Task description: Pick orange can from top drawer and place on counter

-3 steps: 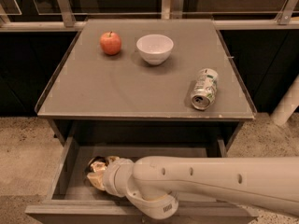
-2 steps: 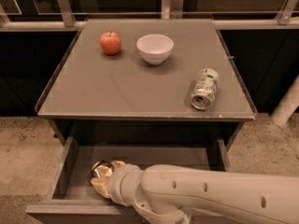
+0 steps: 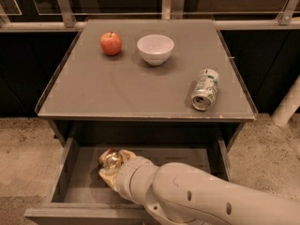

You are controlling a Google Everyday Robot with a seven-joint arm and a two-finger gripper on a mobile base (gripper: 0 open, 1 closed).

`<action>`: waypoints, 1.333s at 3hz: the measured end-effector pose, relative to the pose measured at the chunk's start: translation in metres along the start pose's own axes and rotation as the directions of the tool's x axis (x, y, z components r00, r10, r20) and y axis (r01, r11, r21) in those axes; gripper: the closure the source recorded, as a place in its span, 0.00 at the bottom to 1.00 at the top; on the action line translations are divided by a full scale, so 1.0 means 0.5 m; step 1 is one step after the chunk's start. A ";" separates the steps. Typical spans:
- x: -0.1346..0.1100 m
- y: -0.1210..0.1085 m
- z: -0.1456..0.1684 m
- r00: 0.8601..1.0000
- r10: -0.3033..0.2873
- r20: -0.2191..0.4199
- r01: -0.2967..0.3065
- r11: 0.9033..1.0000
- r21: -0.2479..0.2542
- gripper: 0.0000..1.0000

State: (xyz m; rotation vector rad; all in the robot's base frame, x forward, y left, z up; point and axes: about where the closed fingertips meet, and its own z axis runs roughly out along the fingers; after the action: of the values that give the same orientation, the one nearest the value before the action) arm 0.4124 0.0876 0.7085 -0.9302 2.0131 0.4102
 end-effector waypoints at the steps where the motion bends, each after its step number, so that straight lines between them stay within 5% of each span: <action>1: -0.077 -0.033 -0.031 0.995 -0.091 0.043 0.089 0.995 0.046 1.00; 2: -0.091 -0.031 -0.044 0.993 -0.107 0.048 0.104 0.993 0.050 1.00; 4: -0.242 -0.047 -0.178 0.958 -0.254 0.133 0.238 0.963 0.126 1.00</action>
Offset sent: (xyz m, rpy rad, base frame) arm 0.0145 -0.0010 0.0352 -0.0286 -0.0893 0.0195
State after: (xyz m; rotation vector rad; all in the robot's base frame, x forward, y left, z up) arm 0.4221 0.0755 0.8599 -1.0359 1.7407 0.2215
